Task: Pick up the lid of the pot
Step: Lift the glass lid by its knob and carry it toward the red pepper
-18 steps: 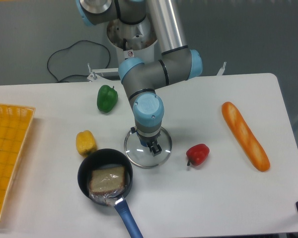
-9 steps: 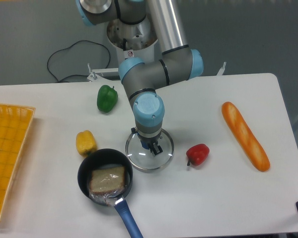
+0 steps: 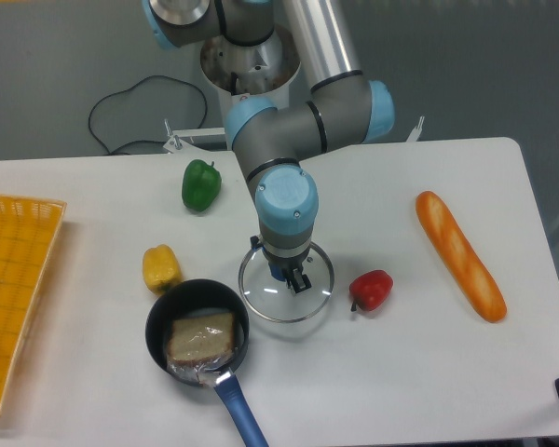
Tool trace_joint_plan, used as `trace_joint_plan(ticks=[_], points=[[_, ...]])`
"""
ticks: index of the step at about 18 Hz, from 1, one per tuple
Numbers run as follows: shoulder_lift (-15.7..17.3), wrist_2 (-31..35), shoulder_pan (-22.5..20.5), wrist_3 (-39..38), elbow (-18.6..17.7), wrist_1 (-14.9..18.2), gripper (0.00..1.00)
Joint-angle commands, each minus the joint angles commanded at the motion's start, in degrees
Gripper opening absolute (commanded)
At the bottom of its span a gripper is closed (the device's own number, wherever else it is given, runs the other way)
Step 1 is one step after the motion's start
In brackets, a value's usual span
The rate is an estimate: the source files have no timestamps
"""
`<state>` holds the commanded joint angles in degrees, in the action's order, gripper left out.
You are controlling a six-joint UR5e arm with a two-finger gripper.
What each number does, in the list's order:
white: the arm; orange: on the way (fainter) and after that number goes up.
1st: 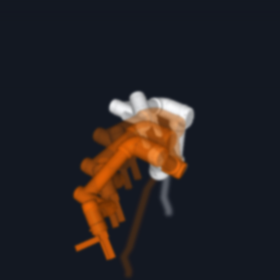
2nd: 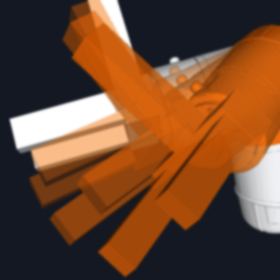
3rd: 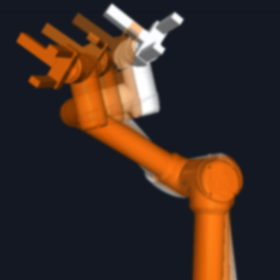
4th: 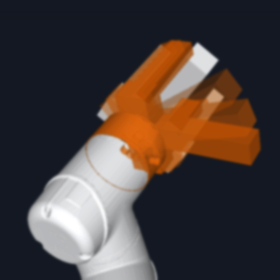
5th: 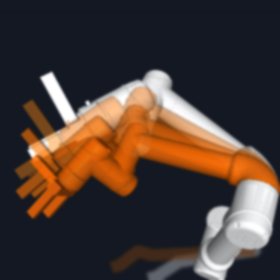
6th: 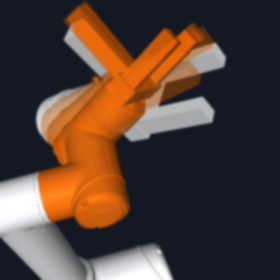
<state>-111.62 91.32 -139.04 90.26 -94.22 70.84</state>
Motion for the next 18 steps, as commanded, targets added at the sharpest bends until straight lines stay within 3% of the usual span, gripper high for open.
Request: trace_joint_plan(ticks=[5, 10, 18], points=[[0.53, -0.53, -0.44, 1.32, 1.23, 0.09, 0.45], [0.70, -2.02, -1.67, 2.64, 4.48, 3.16, 0.45], [0.70, -2.02, -1.67, 2.72, 4.04, 3.43, 0.45]])
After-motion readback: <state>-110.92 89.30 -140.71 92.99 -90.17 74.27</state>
